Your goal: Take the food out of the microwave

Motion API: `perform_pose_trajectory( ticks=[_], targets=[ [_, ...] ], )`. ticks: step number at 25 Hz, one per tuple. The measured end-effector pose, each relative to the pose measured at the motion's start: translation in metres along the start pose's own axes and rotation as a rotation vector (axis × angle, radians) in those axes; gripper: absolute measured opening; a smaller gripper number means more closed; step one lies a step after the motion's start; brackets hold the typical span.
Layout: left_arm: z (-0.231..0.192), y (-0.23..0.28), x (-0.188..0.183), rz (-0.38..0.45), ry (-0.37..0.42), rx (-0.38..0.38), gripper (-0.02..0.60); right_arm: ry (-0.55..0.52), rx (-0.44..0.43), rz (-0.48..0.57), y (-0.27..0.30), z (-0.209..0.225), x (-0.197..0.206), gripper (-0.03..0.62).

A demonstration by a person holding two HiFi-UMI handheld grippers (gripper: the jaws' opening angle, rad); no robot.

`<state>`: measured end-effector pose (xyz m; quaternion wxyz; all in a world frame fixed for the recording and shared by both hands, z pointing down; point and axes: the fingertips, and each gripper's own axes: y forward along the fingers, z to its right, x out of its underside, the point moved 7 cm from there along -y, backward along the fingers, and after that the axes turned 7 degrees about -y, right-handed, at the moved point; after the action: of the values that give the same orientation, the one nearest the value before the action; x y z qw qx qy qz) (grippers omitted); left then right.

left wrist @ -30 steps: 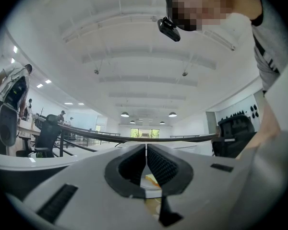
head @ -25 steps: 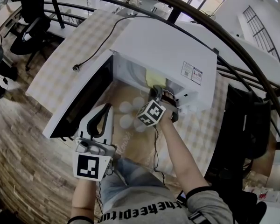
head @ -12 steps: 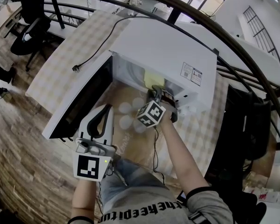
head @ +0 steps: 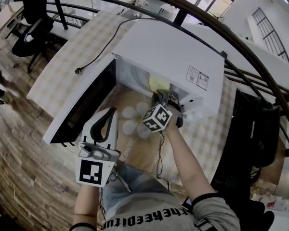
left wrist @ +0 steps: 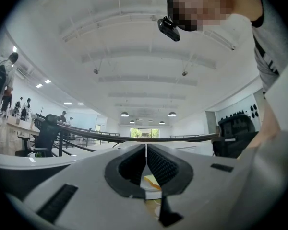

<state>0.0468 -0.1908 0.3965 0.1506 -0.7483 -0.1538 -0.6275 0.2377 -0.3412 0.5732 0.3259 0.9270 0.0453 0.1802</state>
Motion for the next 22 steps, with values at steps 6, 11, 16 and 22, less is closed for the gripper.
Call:
perform_pose_trajectory(
  ticks=[6, 11, 16, 22],
  targets=[
    [0.008, 0.001, -0.007, 0.018, 0.022, -0.003, 0.012, 0.058, 0.030, 0.052, -0.012, 0.004, 0.003, 0.063],
    [0.014, 0.000, -0.015, 0.031, 0.035, 0.002, 0.012, 0.118, 0.050, 0.083, -0.029, 0.005, 0.007, 0.063],
    [0.016, -0.003, -0.022, 0.027, 0.050, 0.018, 0.012, 0.223, 0.060, 0.122, -0.052, 0.009, 0.004, 0.058],
    [0.016, -0.010, -0.032, 0.032, 0.051, 0.046, 0.012, 0.341, 0.047, 0.176, -0.085, 0.010, -0.001, 0.052]
  ],
)
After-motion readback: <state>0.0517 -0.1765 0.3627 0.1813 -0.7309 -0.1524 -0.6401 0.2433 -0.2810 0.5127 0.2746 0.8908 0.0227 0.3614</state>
